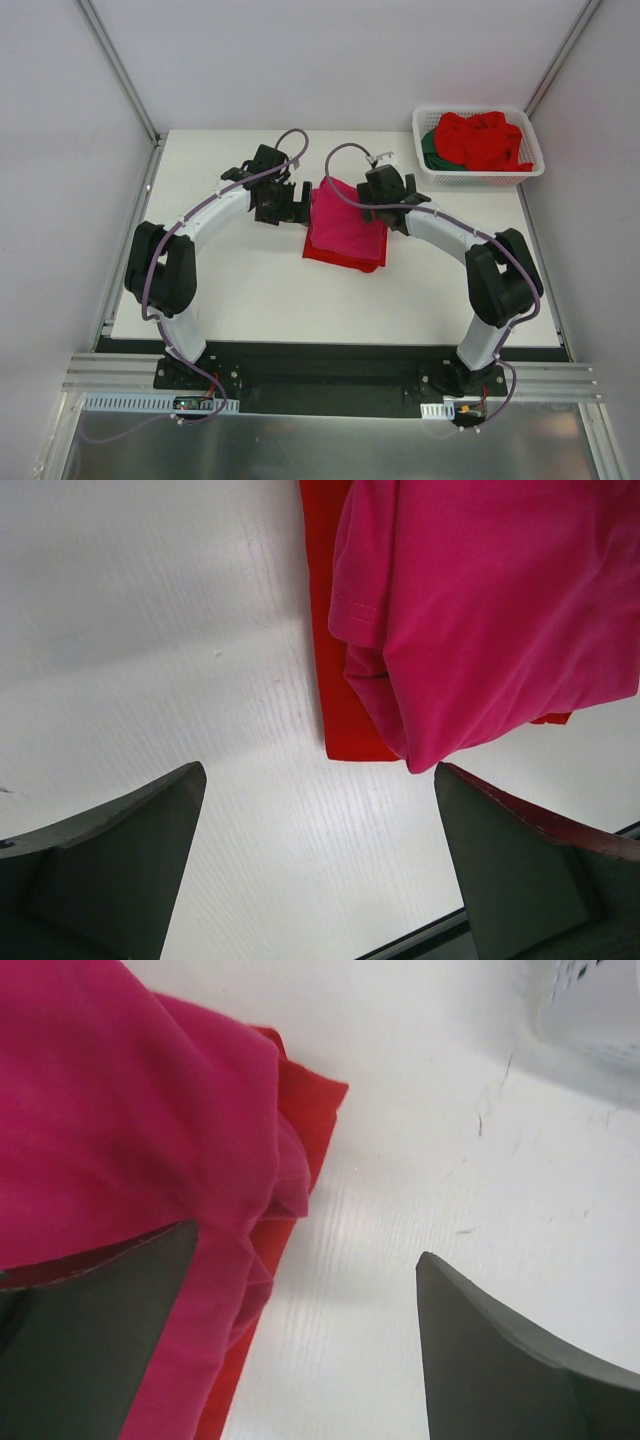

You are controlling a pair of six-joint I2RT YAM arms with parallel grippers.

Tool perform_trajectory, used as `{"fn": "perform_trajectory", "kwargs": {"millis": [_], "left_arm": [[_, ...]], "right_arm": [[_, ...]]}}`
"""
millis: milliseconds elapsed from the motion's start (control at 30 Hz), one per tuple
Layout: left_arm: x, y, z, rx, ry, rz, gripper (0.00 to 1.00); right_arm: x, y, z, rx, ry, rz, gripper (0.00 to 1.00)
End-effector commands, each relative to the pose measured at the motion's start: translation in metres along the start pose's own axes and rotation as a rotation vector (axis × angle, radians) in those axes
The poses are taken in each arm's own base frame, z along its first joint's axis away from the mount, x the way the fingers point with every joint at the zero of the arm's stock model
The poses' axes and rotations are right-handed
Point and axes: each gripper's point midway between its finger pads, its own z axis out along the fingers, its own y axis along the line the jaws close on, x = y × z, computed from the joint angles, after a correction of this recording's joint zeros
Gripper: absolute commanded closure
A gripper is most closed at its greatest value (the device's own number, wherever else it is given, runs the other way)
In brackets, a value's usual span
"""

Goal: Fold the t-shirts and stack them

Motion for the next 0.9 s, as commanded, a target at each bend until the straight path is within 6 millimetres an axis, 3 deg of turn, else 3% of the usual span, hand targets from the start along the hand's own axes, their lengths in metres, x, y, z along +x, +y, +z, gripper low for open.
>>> {"fn": "perform_trajectory", "kwargs": {"millis": [0, 200, 333, 367, 400, 467, 500, 633, 767, 867], "left_arm": [[0.0, -0.007, -0.004, 0.02, -0.006, 0.025, 0.01], [-0.005, -0.007, -0.004, 0.011, -0.021, 0.033, 0.01], [-0.036, -0.017, -0.005, 0.03, -0.079, 0.099, 0.01], [-0.041, -0.017, -0.001, 0.028, -0.081, 0.107, 0.01], [-0.046, -0.019, 0.0, 0.034, -0.092, 0.121, 0.01], [-0.061, -0.025, 0.004, 0.058, -0.113, 0.138, 0.01], [-0.065, -0.028, 0.005, 0.072, -0.119, 0.147, 0.01], [-0.089, -0.038, 0.019, 0.112, -0.145, 0.177, 0.01], [-0.095, -0.038, 0.046, 0.133, -0.119, 0.19, 0.0], [-0.102, -0.035, 0.064, 0.127, -0.117, 0.203, 0.01]], "right_arm": [[-0.04, 0.015, -0.02, -0.087, -0.171, 0.066, 0.04], [-0.049, 0.04, -0.021, -0.174, -0.218, 0.051, 0.04], [-0.047, 0.049, -0.015, -0.208, -0.221, 0.032, 0.01], [-0.047, 0.049, -0.015, -0.207, -0.222, 0.025, 0.08], [-0.048, 0.048, -0.016, -0.202, -0.224, 0.022, 0.23], [-0.05, 0.042, -0.018, -0.178, -0.225, 0.024, 0.33], [-0.05, 0.04, -0.019, -0.171, -0.223, 0.021, 0.45], [-0.048, 0.031, -0.021, -0.129, -0.213, 0.011, 0.44], [-0.043, 0.023, -0.021, -0.097, -0.207, 0.007, 0.41], [-0.037, 0.021, -0.017, -0.096, -0.195, 0.015, 0.49]]}}
